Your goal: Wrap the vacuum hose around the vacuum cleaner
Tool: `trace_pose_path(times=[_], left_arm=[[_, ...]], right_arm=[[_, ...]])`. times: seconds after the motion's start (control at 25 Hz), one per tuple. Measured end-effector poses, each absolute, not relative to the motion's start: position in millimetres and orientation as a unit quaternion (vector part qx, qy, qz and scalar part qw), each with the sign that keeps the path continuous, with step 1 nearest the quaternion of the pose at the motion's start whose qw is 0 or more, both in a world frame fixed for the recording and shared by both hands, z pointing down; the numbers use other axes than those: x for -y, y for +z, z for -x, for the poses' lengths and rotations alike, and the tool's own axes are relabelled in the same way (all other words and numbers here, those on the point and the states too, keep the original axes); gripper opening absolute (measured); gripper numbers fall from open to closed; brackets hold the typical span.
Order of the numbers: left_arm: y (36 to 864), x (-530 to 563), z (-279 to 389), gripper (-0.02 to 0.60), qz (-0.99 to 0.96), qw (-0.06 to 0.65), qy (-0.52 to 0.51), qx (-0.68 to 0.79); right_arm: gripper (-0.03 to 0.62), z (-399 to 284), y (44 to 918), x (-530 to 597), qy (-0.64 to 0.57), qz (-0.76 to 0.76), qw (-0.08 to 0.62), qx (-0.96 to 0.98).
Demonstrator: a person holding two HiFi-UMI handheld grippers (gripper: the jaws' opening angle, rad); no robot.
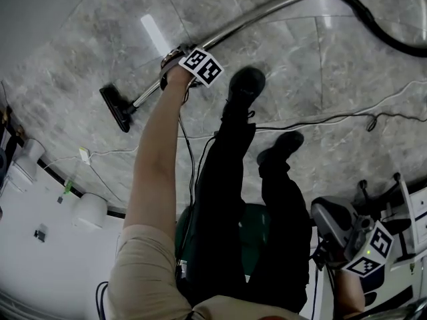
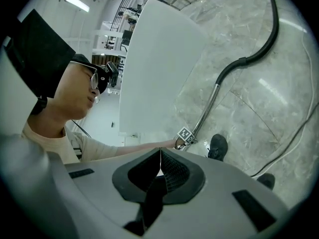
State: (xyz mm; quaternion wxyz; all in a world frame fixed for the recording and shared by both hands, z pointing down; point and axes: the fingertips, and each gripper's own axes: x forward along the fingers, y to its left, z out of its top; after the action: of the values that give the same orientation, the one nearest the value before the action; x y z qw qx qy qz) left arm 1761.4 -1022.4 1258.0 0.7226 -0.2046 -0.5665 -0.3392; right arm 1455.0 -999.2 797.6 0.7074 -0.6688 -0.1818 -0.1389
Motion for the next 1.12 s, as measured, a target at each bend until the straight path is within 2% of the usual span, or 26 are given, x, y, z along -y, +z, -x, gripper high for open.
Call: trace_pose_path(times=[0.12, 0.28, 0.52, 0.76, 0.92, 0.96, 1.0, 1.08, 1.12], left_arm=[[1253.5, 1016.4, -1768.1, 0.219, 0.215, 0.711, -0.351, 0.57], [1245.2, 1014.2, -1767.5, 0.213, 0.211, 0.686, -0.383, 0.582], [1193.1, 1017.1, -1729.3, 0.213, 0.212, 0.628, -0.429, 0.614], [1088.1, 1020.8, -1678.4, 0.213, 0.23, 0.55, -0.465, 0.655], [1003.3, 1001.0, -1640.3, 0.213, 0.253, 0.506, -0.45, 0.691], [985.1, 995.2, -1634.2, 0.213, 0.262, 0.5, -0.443, 0.697], [968.5, 989.1, -1629.4, 0.213, 0.272, 0.497, -0.434, 0.701], [939.3, 974.0, -1621.9, 0.213, 0.295, 0.493, -0.409, 0.709], [926.1, 966.8, -1618.8, 0.215, 0.306, 0.493, -0.394, 0.712]], right_arm=[[0.005, -1458.9, 794.8, 998.8, -0.127, 0.668, 0.711, 0.18], [0.005, -1449.6, 796.0, 1000.0, -0.119, 0.652, 0.722, 0.197], [0.005, -1444.2, 793.0, 1003.9, -0.111, 0.647, 0.729, 0.194], [0.005, -1445.1, 816.6, 1015.2, -0.134, 0.658, 0.721, 0.172], [0.008, -1464.0, 843.3, 980.5, -0.113, 0.676, 0.708, 0.173], [0.043, -1471.4, 848.8, 965.2, -0.101, 0.679, 0.705, 0.176], [0.146, -1480.9, 850.8, 946.4, -0.083, 0.685, 0.702, 0.176], [0.274, -1501.9, 846.7, 902.8, -0.037, 0.699, 0.695, 0.167], [0.318, -1511.6, 843.6, 882.6, -0.016, 0.703, 0.692, 0.161]])
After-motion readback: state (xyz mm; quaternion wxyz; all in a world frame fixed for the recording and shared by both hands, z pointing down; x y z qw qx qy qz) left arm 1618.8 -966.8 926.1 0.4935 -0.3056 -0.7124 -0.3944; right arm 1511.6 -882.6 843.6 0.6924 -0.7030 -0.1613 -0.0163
